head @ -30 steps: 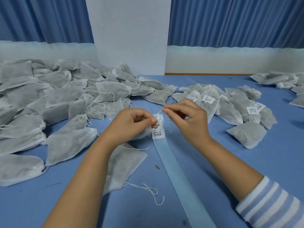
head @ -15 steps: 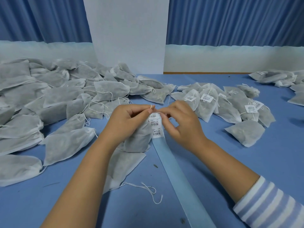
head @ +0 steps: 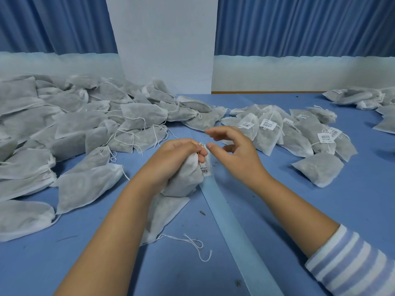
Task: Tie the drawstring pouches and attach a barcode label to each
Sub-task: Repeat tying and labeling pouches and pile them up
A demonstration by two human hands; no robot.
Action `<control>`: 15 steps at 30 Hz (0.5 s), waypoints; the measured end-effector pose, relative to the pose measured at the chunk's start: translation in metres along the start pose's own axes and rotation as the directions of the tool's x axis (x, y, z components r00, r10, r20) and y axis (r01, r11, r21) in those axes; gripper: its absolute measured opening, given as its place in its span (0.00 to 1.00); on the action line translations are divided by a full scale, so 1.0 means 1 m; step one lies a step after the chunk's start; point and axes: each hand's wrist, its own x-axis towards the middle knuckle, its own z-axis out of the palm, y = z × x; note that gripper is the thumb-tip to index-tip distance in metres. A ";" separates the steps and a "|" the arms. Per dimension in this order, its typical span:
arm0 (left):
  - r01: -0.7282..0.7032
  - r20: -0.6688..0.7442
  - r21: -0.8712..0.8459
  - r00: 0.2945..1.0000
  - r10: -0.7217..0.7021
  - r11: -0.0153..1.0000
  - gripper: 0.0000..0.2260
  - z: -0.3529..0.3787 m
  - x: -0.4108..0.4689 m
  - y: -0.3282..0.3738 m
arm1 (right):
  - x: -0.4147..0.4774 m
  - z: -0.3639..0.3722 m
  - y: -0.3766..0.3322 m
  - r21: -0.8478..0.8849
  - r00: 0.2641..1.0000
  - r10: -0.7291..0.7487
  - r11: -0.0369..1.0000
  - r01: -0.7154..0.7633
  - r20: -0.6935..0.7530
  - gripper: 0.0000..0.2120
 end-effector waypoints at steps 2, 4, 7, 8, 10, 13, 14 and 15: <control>0.000 -0.036 -0.052 0.999 -0.002 0.999 0.12 -0.001 0.002 -0.001 | 0.000 -0.001 -0.002 0.030 0.999 0.003 1.000 -0.002 -0.035 0.08; -0.016 -0.054 -0.026 0.998 0.015 1.000 0.14 -0.002 0.003 -0.002 | -0.001 0.000 -0.003 0.031 1.000 0.002 1.000 -0.001 -0.015 0.07; -0.050 -0.071 -0.004 0.996 0.050 0.999 0.14 -0.002 0.003 -0.002 | -0.001 0.001 -0.002 0.021 0.996 0.050 0.998 -0.052 0.072 0.04; -0.053 -0.081 -0.010 0.995 0.052 0.999 0.14 -0.003 0.003 -0.002 | -0.001 0.001 -0.001 0.043 0.991 0.078 0.996 -0.083 0.108 0.03; -0.048 -0.089 -0.008 0.995 0.047 0.999 0.11 -0.003 0.004 -0.003 | -0.002 0.000 0.000 0.117 0.980 0.117 0.984 -0.136 0.162 0.04; -0.049 -0.079 0.017 0.996 0.050 0.999 0.10 -0.003 0.004 -0.003 | -0.002 -0.001 0.000 0.164 0.976 0.125 0.974 -0.155 0.180 0.06; -0.054 -0.083 0.037 0.995 0.057 0.998 0.11 -0.003 0.004 -0.002 | -0.002 -0.001 0.000 0.176 0.974 0.128 0.971 -0.162 0.185 0.06; -0.059 -0.087 0.056 0.994 0.064 0.997 0.11 -0.002 0.004 -0.002 | -0.002 -0.001 0.000 0.187 0.971 0.138 0.967 -0.175 0.195 0.06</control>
